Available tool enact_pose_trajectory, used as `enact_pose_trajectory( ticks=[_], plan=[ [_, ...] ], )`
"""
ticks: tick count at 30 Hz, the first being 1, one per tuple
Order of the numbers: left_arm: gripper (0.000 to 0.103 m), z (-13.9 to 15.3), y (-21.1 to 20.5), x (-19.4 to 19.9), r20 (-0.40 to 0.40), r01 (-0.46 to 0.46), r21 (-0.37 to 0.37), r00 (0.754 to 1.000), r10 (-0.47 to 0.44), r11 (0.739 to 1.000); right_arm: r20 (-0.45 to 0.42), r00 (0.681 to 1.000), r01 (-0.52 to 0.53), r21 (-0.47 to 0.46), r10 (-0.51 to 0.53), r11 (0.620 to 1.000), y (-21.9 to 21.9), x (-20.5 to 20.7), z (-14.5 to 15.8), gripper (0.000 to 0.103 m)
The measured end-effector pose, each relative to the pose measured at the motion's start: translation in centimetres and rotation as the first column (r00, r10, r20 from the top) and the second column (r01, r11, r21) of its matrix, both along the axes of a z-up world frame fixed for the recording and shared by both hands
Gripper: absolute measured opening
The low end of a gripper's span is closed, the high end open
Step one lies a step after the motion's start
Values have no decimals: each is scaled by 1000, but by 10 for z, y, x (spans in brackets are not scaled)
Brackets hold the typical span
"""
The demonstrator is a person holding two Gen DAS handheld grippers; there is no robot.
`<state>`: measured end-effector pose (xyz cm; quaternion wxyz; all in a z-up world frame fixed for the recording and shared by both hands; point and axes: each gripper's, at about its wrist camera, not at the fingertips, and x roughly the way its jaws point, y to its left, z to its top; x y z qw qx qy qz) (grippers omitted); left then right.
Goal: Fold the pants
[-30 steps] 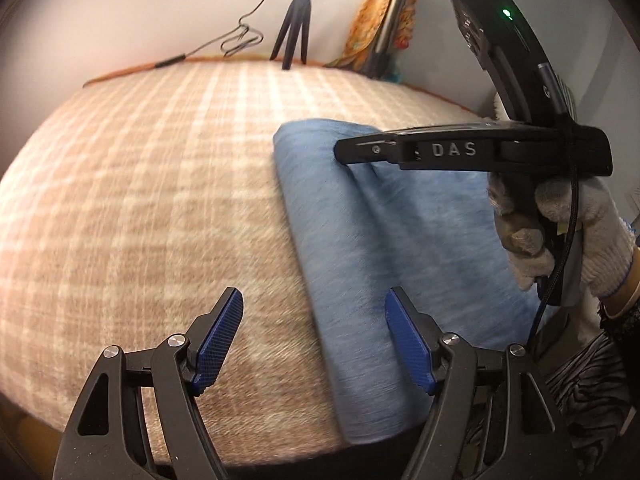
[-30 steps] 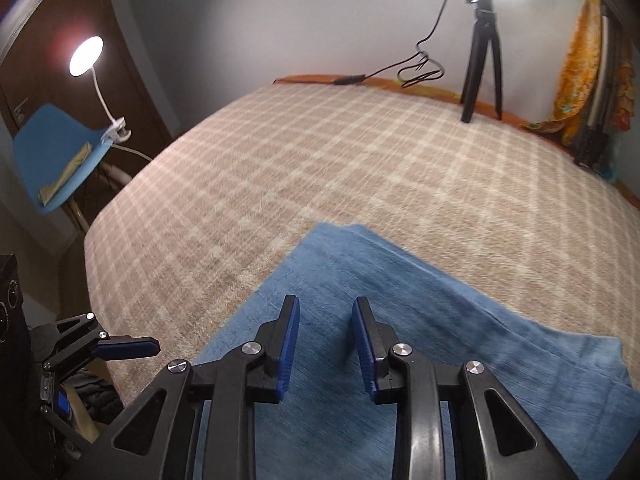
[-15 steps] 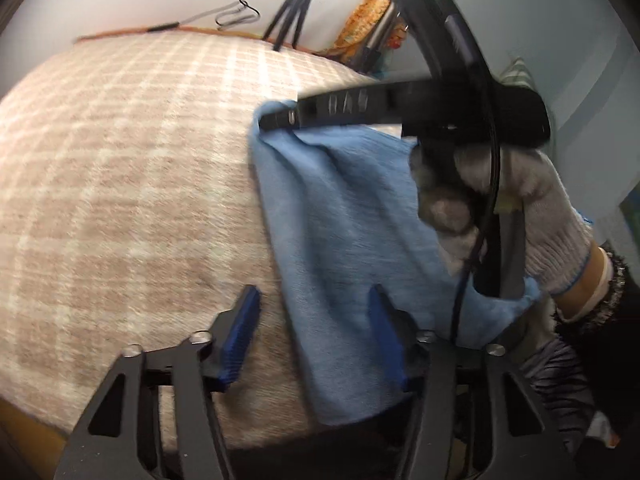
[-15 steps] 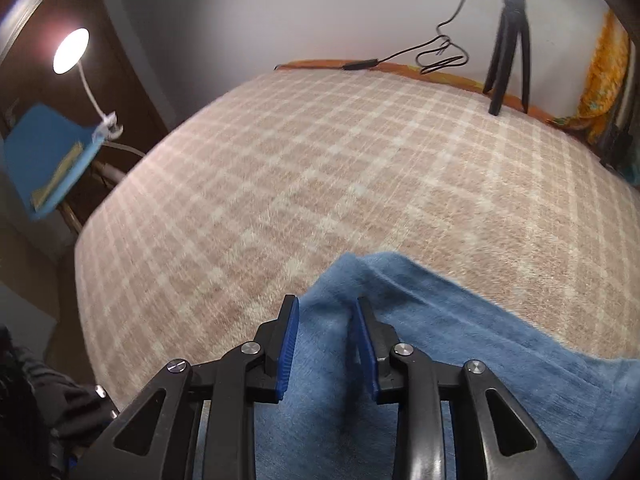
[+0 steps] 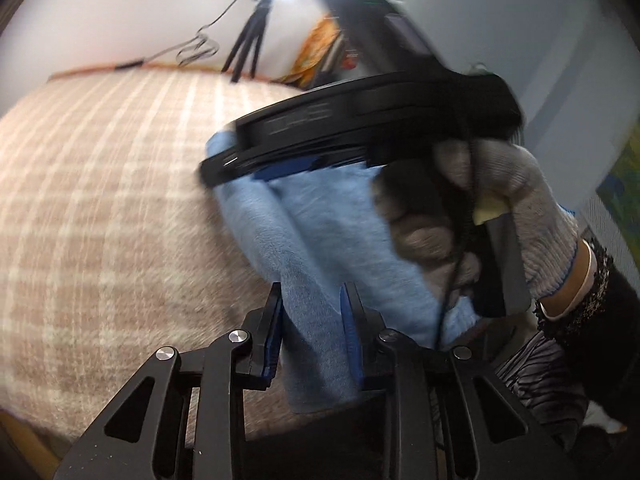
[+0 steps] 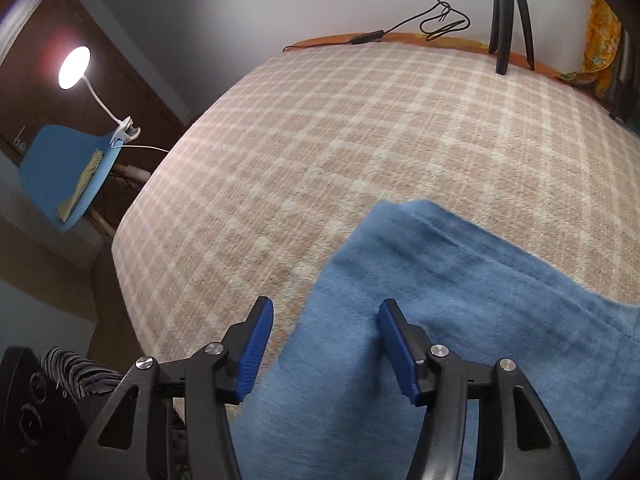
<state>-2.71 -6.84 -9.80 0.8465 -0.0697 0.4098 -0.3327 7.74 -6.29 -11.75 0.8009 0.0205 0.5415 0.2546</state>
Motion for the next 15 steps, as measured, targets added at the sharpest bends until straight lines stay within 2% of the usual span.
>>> enact_pose_trajectory(
  ticks=[7, 8, 10, 11, 13, 14, 15],
  plan=[
    [24, 5, -13, -13, 45, 30, 30, 999, -31, 999, 8, 1000, -17, -107, 17, 994, 13, -3, -7, 60],
    [24, 4, -15, -12, 48, 28, 37, 998, -30, 999, 13, 1000, -24, -123, 26, 992, 14, -4, -10, 57],
    [24, 3, -18, -10, 53, 19, 54, 998, -21, 998, 29, 999, -26, -172, 32, 985, 12, -5, -16, 39],
    [24, 3, -18, -11, 52, 11, 56, 999, -14, 998, 39, 999, -26, -177, 34, 984, 10, -5, -18, 37],
    [26, 3, -15, -14, 47, -12, 59, 999, 9, 998, 42, 999, -10, -157, 17, 987, 3, -4, -17, 25],
    [31, 3, -13, -16, 50, -30, 65, 998, 27, 997, 35, 999, 4, -132, 1, 991, -3, -3, -15, 23],
    [44, 2, -13, -16, 49, -48, 73, 998, 44, 996, 27, 1000, 17, -106, -14, 994, -8, -3, -14, 19]
  ],
)
